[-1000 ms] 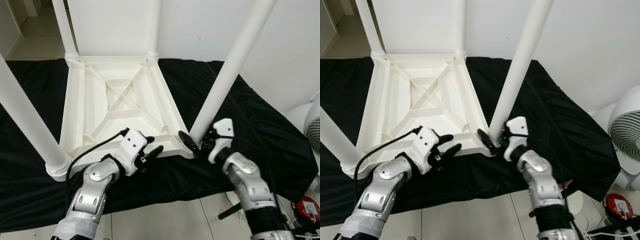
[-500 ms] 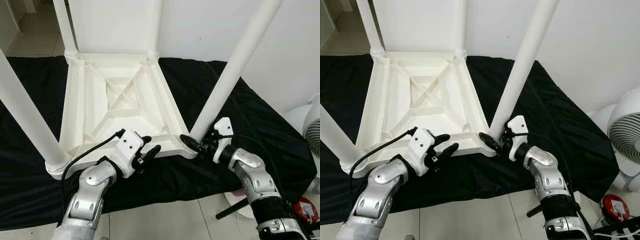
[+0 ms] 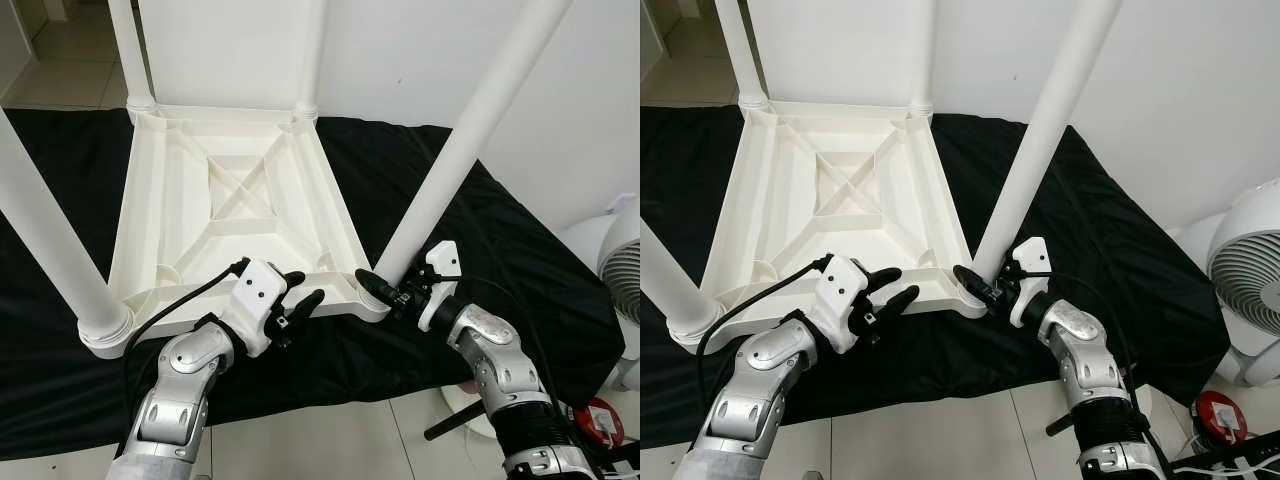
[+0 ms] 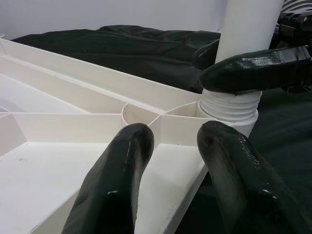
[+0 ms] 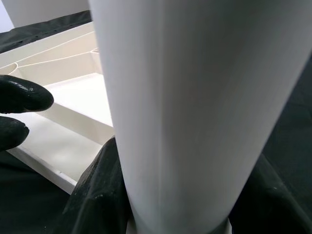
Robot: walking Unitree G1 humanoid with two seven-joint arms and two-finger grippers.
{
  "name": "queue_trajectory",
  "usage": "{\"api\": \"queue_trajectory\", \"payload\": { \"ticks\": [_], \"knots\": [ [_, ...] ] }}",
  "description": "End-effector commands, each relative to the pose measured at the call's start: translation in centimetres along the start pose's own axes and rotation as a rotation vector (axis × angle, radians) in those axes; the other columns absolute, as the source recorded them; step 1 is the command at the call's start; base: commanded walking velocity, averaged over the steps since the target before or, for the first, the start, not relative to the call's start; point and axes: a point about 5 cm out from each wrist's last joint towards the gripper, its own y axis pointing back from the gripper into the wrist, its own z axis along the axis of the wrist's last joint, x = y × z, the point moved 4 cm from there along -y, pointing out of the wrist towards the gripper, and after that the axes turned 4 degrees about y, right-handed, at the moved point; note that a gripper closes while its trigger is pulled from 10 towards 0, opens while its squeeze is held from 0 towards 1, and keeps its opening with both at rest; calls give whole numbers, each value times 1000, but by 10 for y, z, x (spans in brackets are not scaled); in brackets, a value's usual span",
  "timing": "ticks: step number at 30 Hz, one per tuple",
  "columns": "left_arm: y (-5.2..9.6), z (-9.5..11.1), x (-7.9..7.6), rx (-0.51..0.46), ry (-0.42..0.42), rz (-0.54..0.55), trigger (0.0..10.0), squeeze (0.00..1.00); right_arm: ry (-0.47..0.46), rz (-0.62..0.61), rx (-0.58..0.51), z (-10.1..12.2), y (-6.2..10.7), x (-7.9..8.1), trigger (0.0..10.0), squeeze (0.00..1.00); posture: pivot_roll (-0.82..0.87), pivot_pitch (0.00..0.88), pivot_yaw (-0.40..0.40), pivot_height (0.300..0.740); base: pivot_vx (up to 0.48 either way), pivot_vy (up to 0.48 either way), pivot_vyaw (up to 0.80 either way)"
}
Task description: Building children table
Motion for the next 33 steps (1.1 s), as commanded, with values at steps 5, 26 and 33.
{"api": "queue_trajectory", "payload": {
  "ticks": [5, 26, 33],
  "knots": [
    [-4, 2, 2, -17, -9, 99, 10000, 0, -26, -170, 27, -12, 0, -3, 10000, 0, 93, 73, -133, 740, 0, 0, 0],
    [-11, 9, 20, -53, -61, 81, 10000, 0, -121, -731, 0, -4, -8, 10, 10000, 0, 41, 63, -83, 740, 0, 0, 0],
    [-12, 12, 24, -74, -53, 93, 10000, 0, -109, -642, -26, 0, -9, 8, 10000, 1000, 44, 51, -93, 740, 0, 0, 0]
  ]
}}
